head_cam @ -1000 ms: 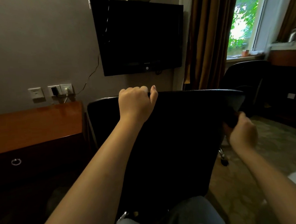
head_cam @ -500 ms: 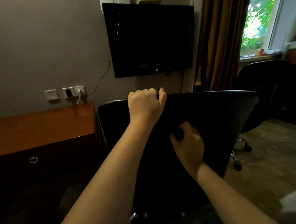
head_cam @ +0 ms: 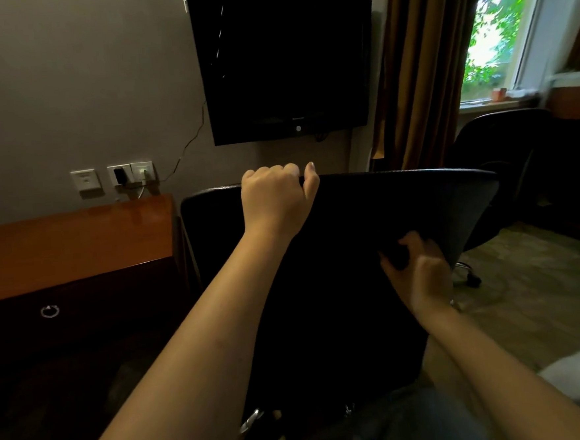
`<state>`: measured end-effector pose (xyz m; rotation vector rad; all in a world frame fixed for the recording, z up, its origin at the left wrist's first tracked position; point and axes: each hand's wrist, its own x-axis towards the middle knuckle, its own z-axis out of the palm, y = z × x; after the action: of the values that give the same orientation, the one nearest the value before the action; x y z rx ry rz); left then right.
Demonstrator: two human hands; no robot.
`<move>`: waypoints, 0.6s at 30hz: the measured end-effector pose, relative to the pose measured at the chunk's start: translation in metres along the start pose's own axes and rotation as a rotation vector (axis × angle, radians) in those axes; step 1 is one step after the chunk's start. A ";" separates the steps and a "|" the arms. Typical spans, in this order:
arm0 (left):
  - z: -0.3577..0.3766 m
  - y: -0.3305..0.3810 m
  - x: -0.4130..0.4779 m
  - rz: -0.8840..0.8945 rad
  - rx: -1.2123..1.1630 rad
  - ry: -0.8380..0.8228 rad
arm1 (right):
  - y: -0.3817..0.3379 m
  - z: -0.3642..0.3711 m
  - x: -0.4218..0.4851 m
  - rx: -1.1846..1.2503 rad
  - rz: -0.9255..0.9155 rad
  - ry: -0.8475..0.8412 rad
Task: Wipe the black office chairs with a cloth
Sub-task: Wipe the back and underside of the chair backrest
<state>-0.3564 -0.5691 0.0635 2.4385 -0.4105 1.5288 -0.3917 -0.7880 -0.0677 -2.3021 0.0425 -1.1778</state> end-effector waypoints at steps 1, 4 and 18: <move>0.001 -0.001 0.000 0.009 -0.001 0.028 | 0.014 -0.006 0.004 -0.010 0.058 0.042; 0.004 -0.002 -0.001 0.018 0.007 0.051 | 0.039 -0.025 0.015 0.009 0.202 0.149; -0.008 0.003 -0.002 -0.065 0.023 -0.073 | -0.109 0.061 -0.027 -0.036 -0.273 0.055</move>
<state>-0.3650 -0.5694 0.0656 2.5054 -0.3251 1.4297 -0.3851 -0.6606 -0.0641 -2.3608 -0.2394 -1.3846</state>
